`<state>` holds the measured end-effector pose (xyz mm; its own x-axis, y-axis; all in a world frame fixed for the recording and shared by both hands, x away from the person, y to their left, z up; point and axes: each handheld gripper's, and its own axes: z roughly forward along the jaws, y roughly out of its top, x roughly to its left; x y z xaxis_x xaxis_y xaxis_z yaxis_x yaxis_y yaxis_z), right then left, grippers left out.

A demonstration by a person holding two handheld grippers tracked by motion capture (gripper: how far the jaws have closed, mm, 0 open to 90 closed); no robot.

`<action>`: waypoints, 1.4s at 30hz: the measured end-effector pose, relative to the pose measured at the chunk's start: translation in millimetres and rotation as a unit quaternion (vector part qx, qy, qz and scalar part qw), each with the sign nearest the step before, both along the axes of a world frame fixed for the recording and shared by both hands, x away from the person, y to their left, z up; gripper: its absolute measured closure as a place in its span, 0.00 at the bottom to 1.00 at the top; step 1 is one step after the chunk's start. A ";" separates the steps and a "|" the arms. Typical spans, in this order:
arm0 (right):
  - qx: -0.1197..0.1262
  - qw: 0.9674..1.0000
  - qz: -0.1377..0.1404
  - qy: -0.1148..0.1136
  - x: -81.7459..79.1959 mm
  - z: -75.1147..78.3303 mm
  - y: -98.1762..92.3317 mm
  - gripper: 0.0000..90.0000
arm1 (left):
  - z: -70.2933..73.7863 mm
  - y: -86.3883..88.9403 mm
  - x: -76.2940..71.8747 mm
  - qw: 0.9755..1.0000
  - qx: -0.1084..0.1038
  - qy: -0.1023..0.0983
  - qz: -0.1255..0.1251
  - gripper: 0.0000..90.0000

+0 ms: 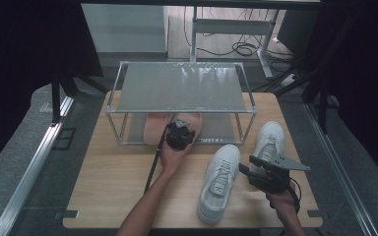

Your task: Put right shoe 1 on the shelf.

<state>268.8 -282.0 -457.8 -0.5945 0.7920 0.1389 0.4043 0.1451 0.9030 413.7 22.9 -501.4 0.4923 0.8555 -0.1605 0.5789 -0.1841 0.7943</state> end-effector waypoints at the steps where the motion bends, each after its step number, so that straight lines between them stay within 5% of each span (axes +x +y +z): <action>1: 0.000 1.000 0.000 0.000 0.0 0.0 0.0 0.49 | -0.5 -0.3 1.1 1.000 -0.001 0.000 0.002 0.92; 11: -0.001 1.000 0.000 0.001 0.2 -0.8 -0.2 0.49 | -5.1 -3.2 5.3 1.000 0.012 0.000 0.005 0.85; 17: -0.002 1.000 0.001 0.002 0.2 -1.7 0.6 0.49 | 2.7 1.0 -4.3 1.000 0.011 -0.010 0.003 0.71; 24: -0.002 1.000 0.003 0.002 -0.1 -1.6 2.4 0.49 | 14.5 13.9 -19.7 1.000 0.011 -0.019 -0.004 0.70; 35: -0.002 1.000 0.003 0.004 0.2 -2.2 3.5 0.49 | 21.7 26.0 -45.7 0.999 0.001 -0.025 -0.037 0.92; 42: -0.001 1.000 0.001 0.002 -0.2 -1.8 1.5 0.49 | 18.9 25.9 -55.6 0.998 0.008 -0.018 -0.058 0.97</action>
<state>268.5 -280.5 -459.6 -0.5949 0.7915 0.1400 0.4085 0.1478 0.9007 358.1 48.7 -482.6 0.5938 0.7943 -0.1281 0.5243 -0.2613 0.8104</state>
